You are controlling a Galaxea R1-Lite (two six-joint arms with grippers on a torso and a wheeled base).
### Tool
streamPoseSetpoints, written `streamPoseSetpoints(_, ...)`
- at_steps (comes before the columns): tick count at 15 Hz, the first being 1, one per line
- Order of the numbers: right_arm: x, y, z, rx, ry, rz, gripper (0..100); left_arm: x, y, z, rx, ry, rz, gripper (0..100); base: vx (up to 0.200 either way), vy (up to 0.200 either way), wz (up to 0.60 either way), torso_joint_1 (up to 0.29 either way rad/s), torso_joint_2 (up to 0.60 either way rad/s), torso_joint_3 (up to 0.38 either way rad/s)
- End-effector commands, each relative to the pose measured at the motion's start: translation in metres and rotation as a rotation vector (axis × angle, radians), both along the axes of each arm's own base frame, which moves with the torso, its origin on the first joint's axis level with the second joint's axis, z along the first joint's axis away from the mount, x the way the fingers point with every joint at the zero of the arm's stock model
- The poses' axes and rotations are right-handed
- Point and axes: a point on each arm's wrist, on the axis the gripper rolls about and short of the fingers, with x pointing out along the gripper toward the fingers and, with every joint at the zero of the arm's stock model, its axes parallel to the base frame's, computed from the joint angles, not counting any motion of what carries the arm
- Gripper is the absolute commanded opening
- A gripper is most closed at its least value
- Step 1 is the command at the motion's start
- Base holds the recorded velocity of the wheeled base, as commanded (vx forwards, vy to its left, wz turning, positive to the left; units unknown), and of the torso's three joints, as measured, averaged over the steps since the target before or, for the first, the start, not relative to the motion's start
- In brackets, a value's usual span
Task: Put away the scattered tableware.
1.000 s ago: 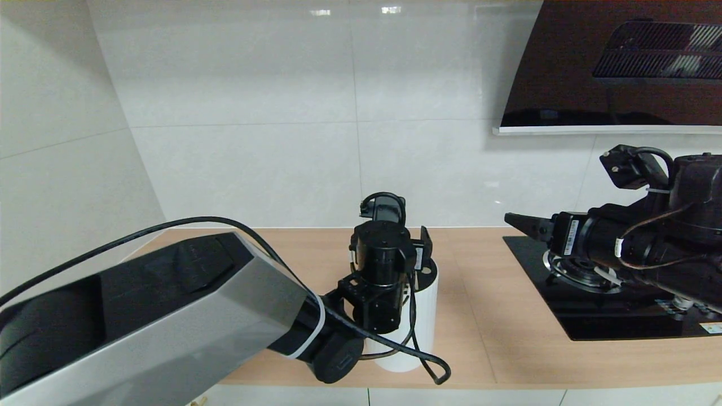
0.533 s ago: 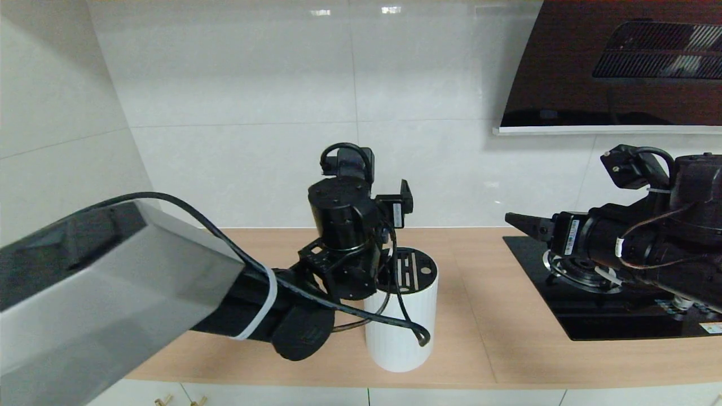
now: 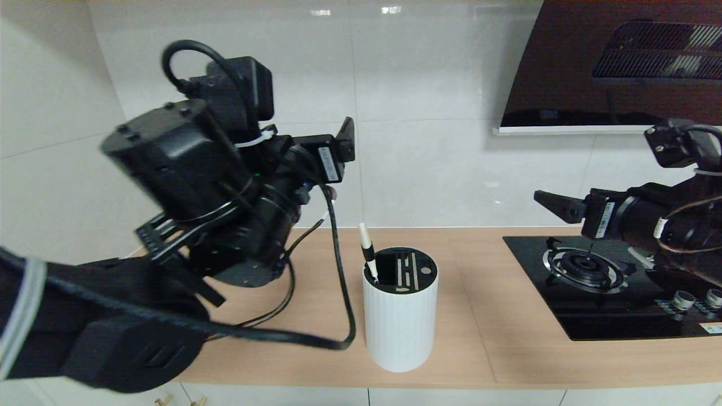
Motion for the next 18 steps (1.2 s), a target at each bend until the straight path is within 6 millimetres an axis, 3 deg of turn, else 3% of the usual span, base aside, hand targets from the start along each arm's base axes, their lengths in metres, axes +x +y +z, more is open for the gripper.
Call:
streamPoseSetpoints(1,-0.035,-0.024,0.016,-0.005,-0.120,-0.053,100,-0.058,0.052,0.013,0.000,-0.044,-0.039,100,0.000,0.000,0.00,0.000,0.00,0.000)
streamPoseSetpoints(4,-0.105,-0.047,0.003,-0.027,-0.204,-0.075,100,-0.109,0.111,-0.012,0.065,0.027,0.026,100,0.000,0.000,0.00,0.000,0.00,0.000)
streamPoseSetpoints(6,-0.133,-0.056,-0.004,-0.035,-0.247,-0.090,100,-0.129,0.132,-0.020,0.085,0.057,0.064,100,0.000,0.000,0.00,0.000,0.00,0.000)
streamPoseSetpoints(7,-0.167,-0.067,-0.015,-0.042,-0.275,-0.139,100,-0.156,0.155,-0.030,0.109,0.081,0.079,100,0.000,0.000,0.00,0.000,0.00,0.000)
streamPoseSetpoints(10,-0.234,-0.082,-0.042,-0.043,-0.319,-0.259,100,-0.214,0.192,-0.046,0.108,0.078,0.182,100,0.000,0.000,0.00,0.000,0.00,0.000)
streamPoseSetpoints(12,-0.266,-0.084,-0.058,-0.043,-0.364,-0.297,100,-0.255,0.206,-0.058,0.106,0.063,0.202,100,0.000,0.000,0.00,0.000,0.00,0.000)
streamPoseSetpoints(15,-0.276,-0.083,-0.068,-0.055,-0.356,-0.339,100,-0.293,0.211,-0.087,0.133,0.081,0.211,100,0.000,0.000,0.00,0.000,0.00,0.000)
streamPoseSetpoints(18,-0.279,-0.081,-0.086,-0.080,-0.325,-0.381,100,-0.291,0.206,-0.096,0.067,0.091,0.432,100,0.000,0.000,0.00,0.000,0.00,0.000)
